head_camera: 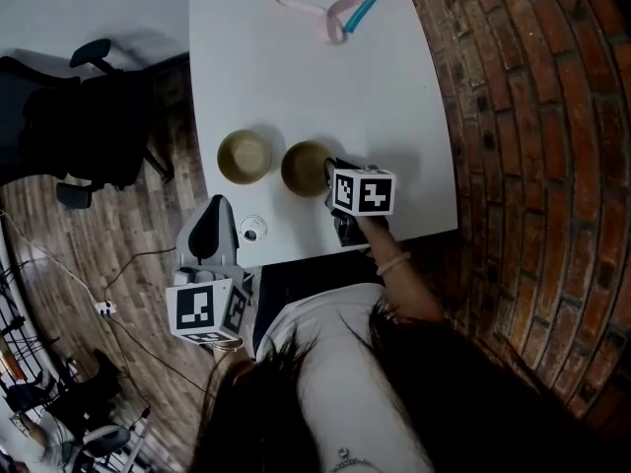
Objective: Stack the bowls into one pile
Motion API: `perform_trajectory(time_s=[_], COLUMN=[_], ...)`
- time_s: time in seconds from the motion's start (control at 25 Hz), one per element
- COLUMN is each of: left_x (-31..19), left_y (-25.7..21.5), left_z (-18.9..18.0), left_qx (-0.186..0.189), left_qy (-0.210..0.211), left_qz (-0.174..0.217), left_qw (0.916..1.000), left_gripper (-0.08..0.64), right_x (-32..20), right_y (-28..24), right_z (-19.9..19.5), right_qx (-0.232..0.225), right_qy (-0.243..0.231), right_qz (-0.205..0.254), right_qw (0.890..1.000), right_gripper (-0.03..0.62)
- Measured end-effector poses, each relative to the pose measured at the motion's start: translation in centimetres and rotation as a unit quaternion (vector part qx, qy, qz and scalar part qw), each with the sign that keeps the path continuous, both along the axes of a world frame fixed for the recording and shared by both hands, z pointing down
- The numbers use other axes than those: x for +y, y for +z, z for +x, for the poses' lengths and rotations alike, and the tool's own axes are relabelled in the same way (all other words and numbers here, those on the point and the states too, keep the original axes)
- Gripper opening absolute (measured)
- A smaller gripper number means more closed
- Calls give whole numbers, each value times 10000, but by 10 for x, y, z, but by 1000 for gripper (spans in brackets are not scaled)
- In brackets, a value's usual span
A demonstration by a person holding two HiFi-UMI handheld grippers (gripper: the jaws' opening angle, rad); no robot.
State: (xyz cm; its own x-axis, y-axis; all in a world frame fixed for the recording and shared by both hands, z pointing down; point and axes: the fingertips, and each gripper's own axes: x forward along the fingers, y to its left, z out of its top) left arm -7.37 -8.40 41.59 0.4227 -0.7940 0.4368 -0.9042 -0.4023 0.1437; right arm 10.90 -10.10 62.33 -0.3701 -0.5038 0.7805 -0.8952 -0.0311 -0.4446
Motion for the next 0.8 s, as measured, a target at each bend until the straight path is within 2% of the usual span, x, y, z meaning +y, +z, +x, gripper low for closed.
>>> perform_trajectory(time_s=[0.24, 0.8], left_x=[-3, -15], left_y=[-4, -8], left_z=[-2, -5], left_qx=[16, 179], left_qy=[44, 514], left_qz=[36, 115], left_qw=[10000, 9985], left_gripper=[-2, -2], right_x=[0, 7], right_y=[0, -13], right_z=[3, 17], right_qx=[35, 75], right_qy=[94, 716], right_qz=[-17, 69], right_qw=[9999, 9974], right_gripper=[23, 15])
